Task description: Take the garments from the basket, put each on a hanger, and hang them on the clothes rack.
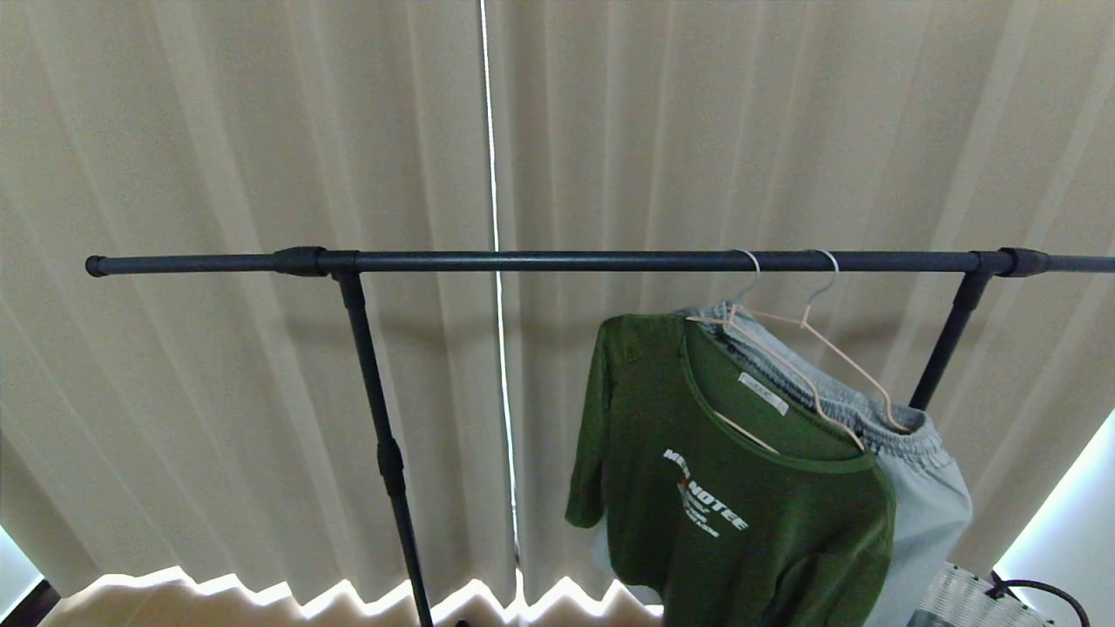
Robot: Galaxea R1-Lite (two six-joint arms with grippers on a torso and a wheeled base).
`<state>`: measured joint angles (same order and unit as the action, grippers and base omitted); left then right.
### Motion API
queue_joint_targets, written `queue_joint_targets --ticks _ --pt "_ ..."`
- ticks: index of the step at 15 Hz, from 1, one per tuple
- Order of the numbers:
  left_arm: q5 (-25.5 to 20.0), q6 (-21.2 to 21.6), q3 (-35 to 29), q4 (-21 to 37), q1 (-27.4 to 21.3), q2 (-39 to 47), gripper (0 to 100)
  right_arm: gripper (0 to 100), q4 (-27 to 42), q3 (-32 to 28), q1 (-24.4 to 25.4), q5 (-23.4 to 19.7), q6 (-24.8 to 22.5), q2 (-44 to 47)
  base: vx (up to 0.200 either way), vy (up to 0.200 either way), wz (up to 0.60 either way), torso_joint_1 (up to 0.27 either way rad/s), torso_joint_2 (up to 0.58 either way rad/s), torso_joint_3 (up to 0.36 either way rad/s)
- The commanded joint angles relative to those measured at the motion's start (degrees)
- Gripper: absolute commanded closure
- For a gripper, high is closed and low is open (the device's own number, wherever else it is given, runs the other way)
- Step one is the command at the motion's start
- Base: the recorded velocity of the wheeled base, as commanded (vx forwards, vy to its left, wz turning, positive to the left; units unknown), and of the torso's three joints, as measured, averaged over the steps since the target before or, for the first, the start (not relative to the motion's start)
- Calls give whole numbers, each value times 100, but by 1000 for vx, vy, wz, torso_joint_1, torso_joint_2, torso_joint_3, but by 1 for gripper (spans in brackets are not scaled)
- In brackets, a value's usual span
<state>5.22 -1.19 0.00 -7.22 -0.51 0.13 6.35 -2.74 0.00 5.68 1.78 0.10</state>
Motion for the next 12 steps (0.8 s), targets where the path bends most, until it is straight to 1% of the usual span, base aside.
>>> queue_joint_targets --ticks 1,4,12 --pt "-21 -21 0 -8 -2 -13 0 0 -2 2 9 3 -11 -10 0 0 0 0 0 0" --pt "-82 -56 0 -8 -2 -13 0 0 -11 2 0 3 -11 -10 0 0 0 0 0 0" --pt "-74 -56 0 -8 -10 -13 0 0 -11 11 0 12 -2 -10 0 0 0 0 0 0"
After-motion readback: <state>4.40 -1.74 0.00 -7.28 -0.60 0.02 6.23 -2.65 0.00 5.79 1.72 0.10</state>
